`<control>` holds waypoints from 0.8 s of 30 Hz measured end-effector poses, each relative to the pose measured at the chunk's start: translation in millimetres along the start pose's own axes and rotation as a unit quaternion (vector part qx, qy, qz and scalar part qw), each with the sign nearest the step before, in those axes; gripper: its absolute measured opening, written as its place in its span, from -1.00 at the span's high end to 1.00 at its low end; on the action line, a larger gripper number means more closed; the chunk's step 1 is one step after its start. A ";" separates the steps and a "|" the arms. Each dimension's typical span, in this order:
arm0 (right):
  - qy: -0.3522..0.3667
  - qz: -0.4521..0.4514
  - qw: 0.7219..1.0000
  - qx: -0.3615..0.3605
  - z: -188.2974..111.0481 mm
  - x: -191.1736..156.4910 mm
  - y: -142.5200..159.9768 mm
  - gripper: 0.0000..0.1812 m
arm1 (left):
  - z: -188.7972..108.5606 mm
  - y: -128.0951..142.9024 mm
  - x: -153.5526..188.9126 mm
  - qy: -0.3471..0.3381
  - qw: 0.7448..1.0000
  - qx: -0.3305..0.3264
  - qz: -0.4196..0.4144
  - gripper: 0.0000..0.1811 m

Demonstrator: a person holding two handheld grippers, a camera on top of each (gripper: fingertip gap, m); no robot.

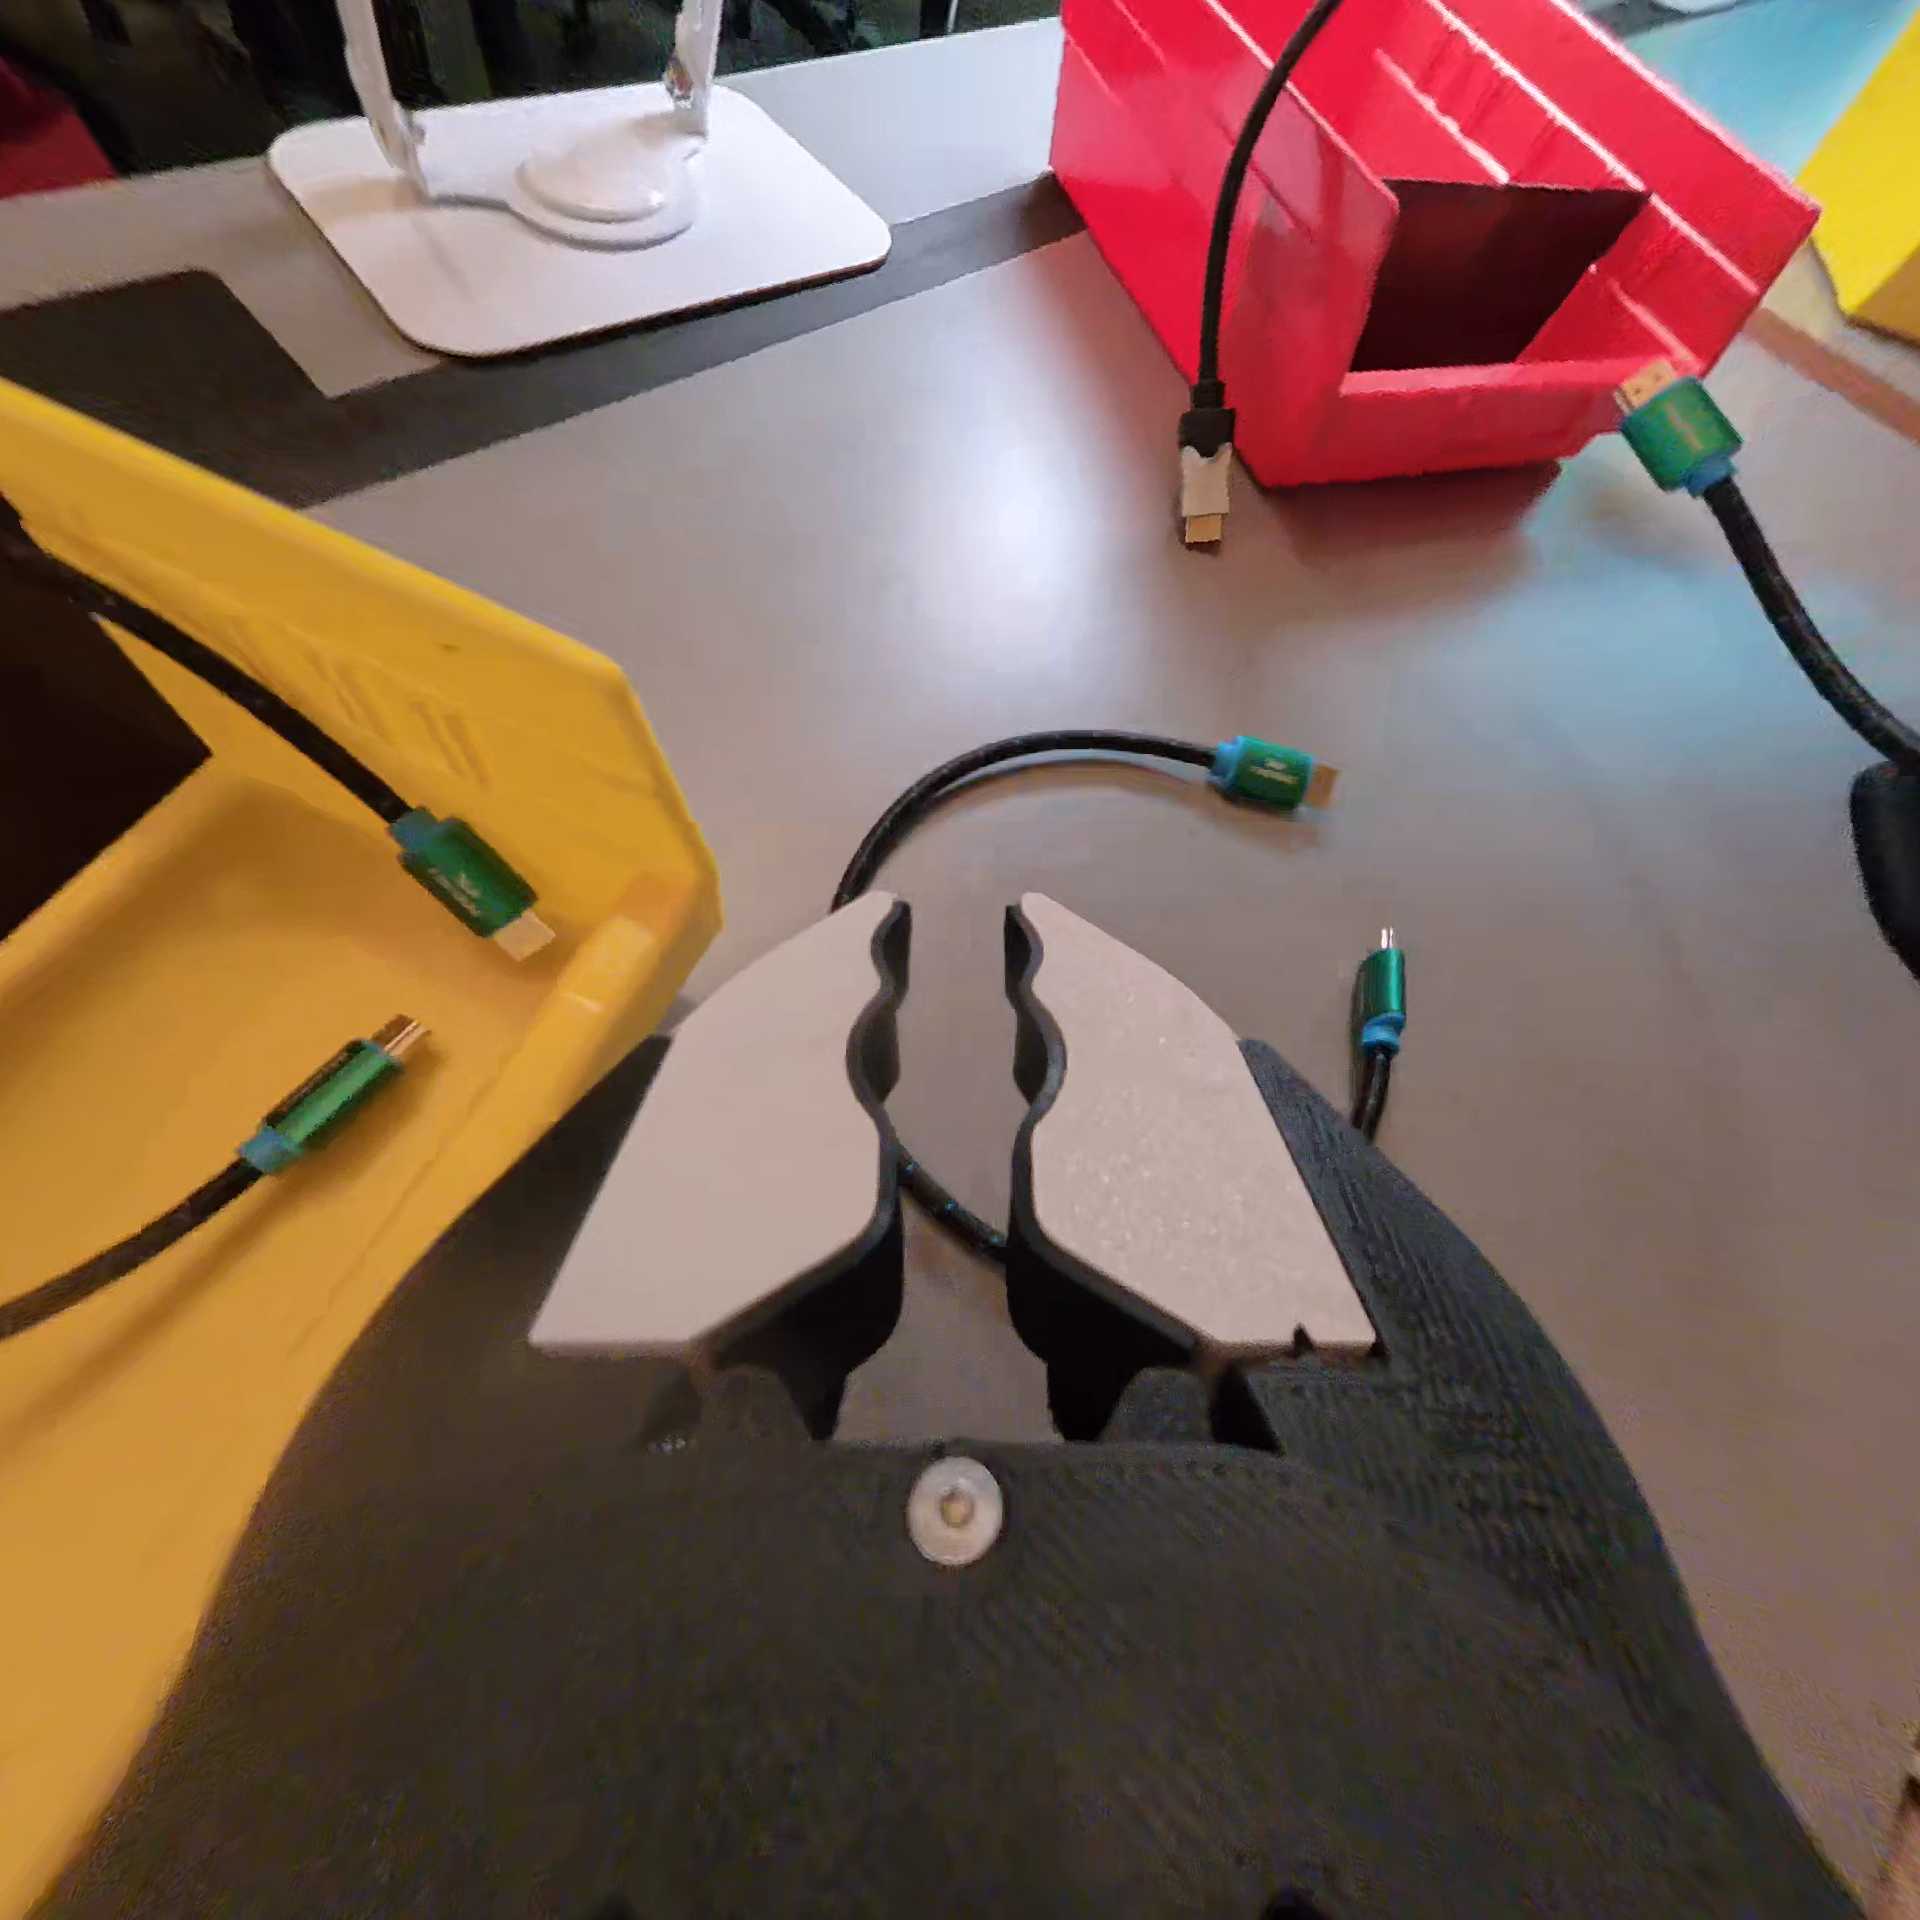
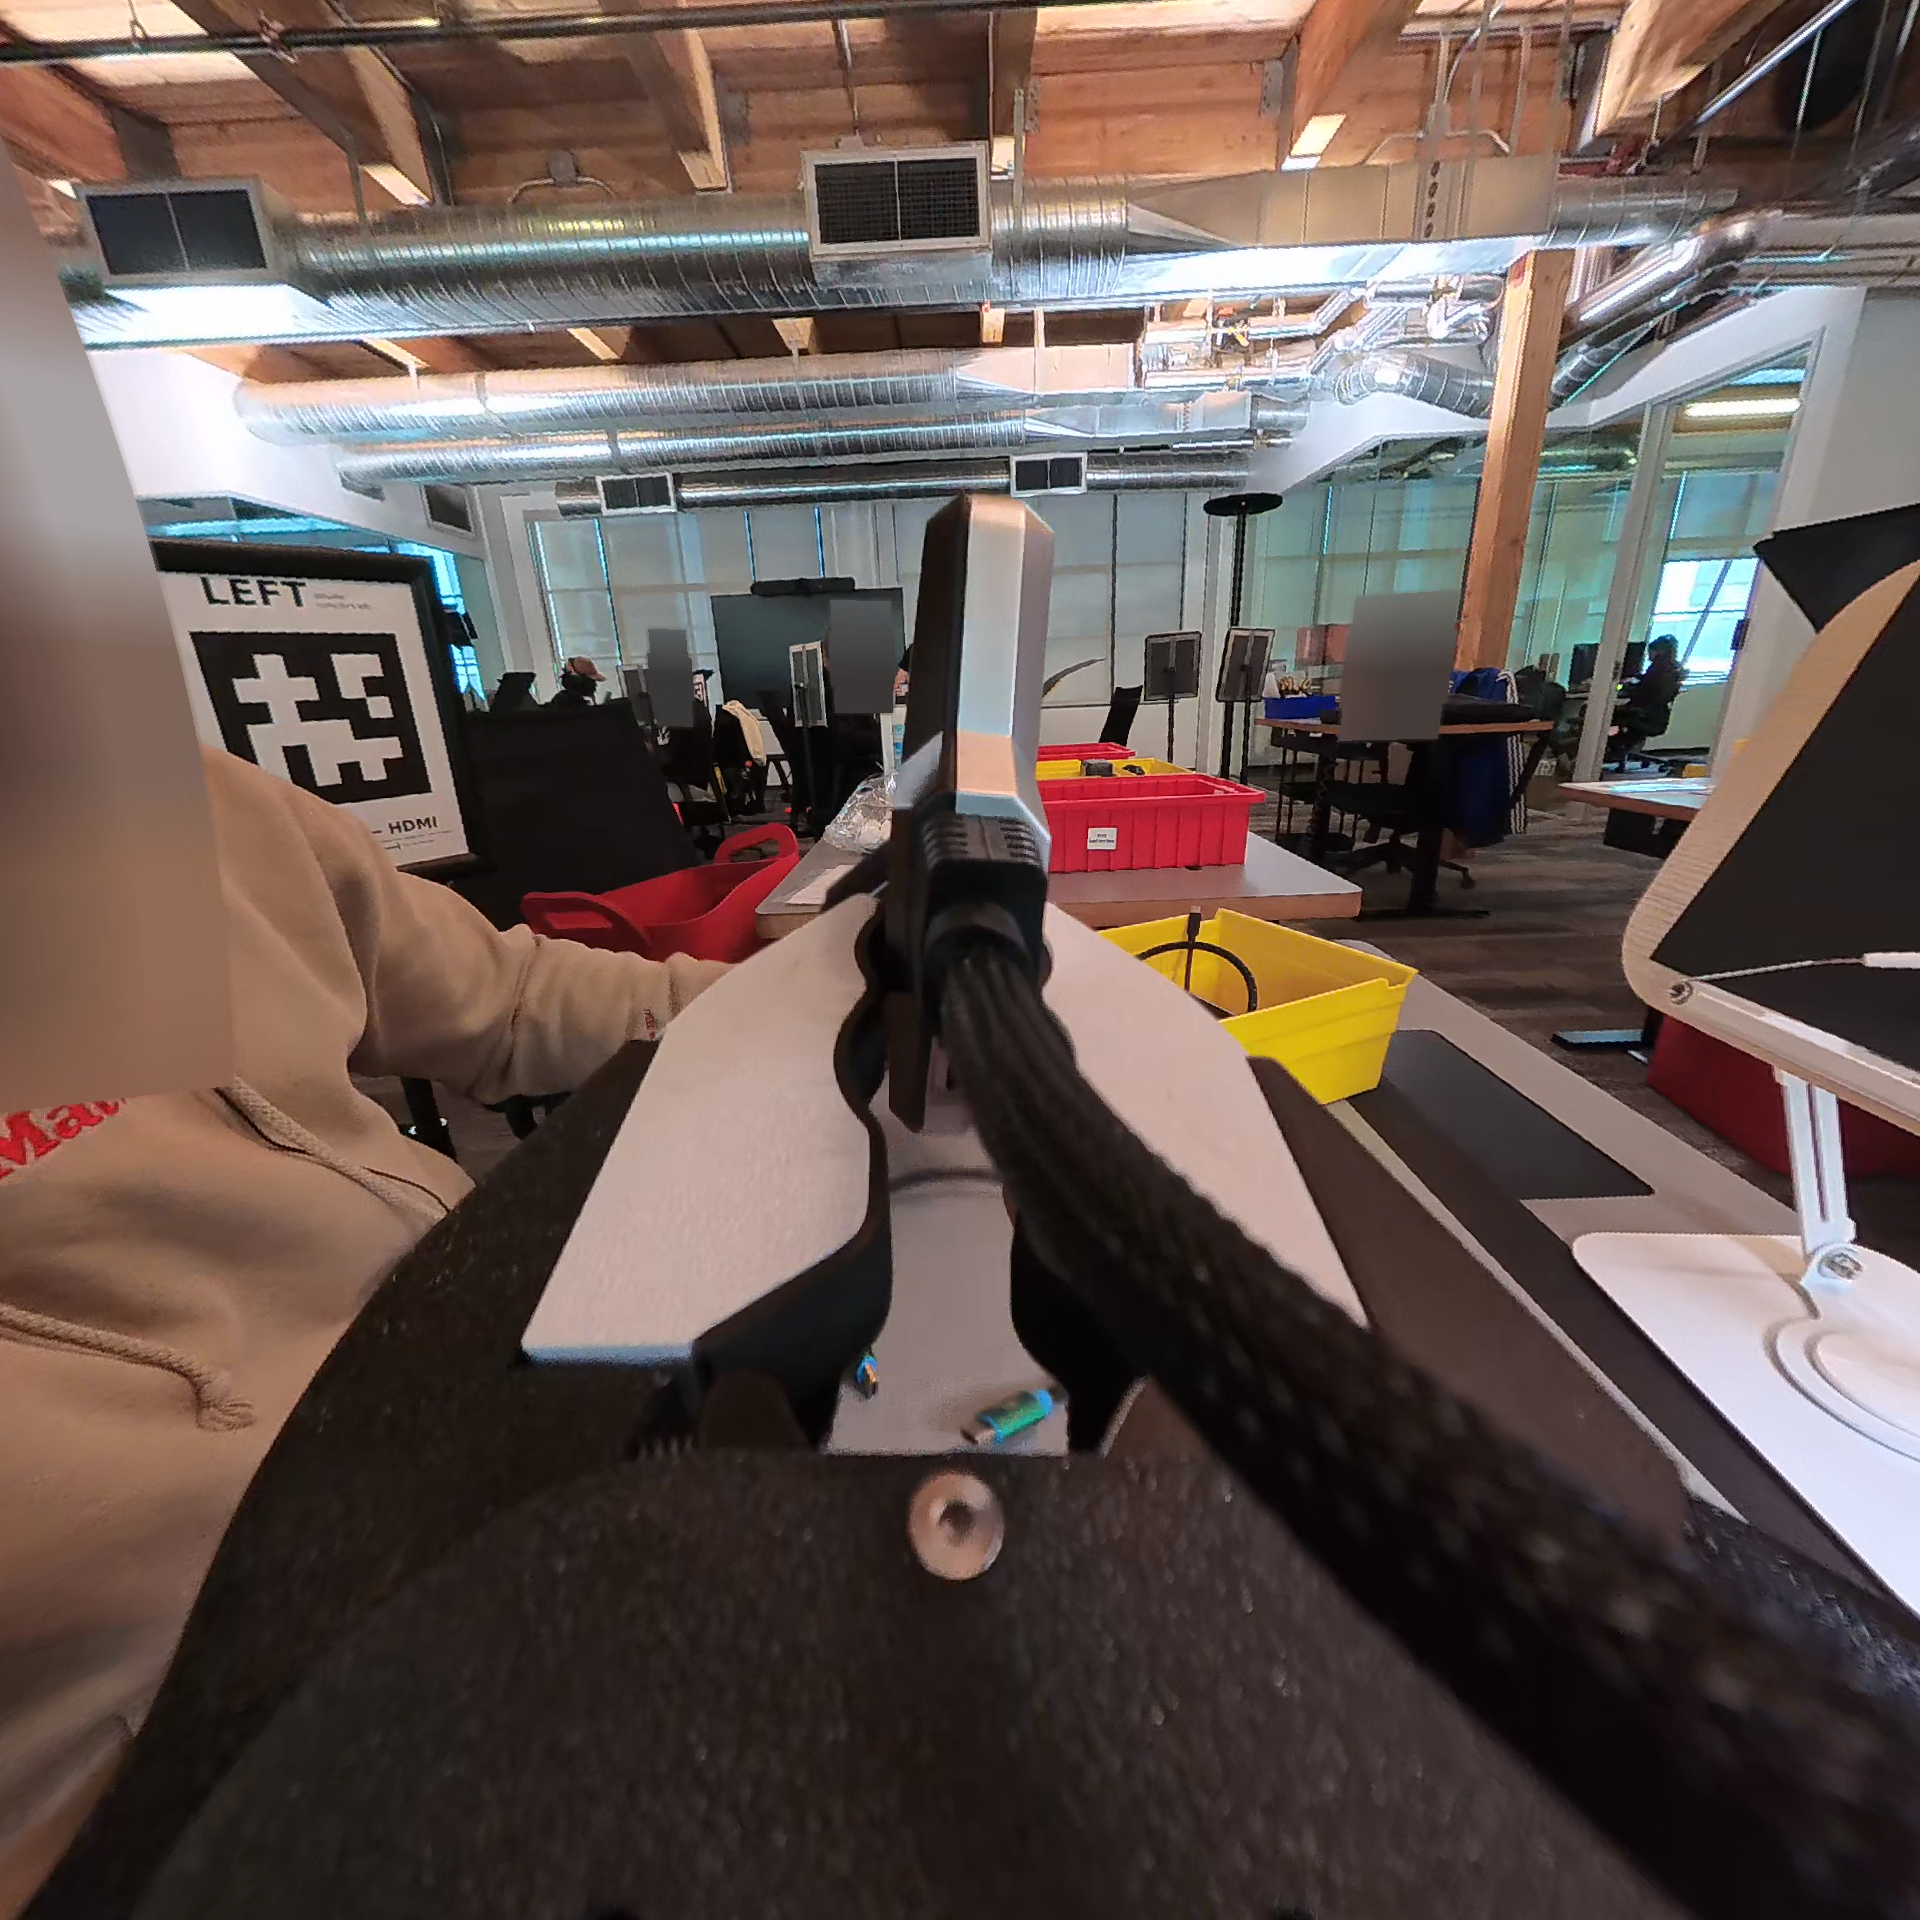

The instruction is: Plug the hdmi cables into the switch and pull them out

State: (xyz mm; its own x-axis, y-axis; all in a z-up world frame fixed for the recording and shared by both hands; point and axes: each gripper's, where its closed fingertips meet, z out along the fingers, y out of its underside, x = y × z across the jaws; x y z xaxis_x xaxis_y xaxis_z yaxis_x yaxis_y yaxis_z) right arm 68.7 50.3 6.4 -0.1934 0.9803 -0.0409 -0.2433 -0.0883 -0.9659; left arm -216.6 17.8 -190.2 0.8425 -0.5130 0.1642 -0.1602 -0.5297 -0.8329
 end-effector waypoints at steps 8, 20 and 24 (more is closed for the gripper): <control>0.002 0.006 1.000 0.000 0.9 2.3 2.3 0.75 | 29.3 56.5 108.6 0.148 0.973 -0.131 0.123 0.67; -0.037 0.022 0.999 0.025 -9.1 -4.3 -1.3 0.75 | 71.6 74.2 118.5 0.133 0.954 -0.171 0.209 0.87; -0.060 0.037 0.997 0.038 -11.5 -6.5 -1.8 0.74 | 53.4 22.1 108.6 0.145 0.972 -0.098 0.159 0.87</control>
State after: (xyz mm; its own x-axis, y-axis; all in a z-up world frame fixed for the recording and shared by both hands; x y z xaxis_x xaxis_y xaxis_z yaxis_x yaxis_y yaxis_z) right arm 81.3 46.1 5.5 -0.3257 0.9424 -0.0761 -0.2949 -0.1778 -0.9388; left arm -101.2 -13.5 -219.0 0.5593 -0.8250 0.0808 -0.5072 -0.4177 -0.7539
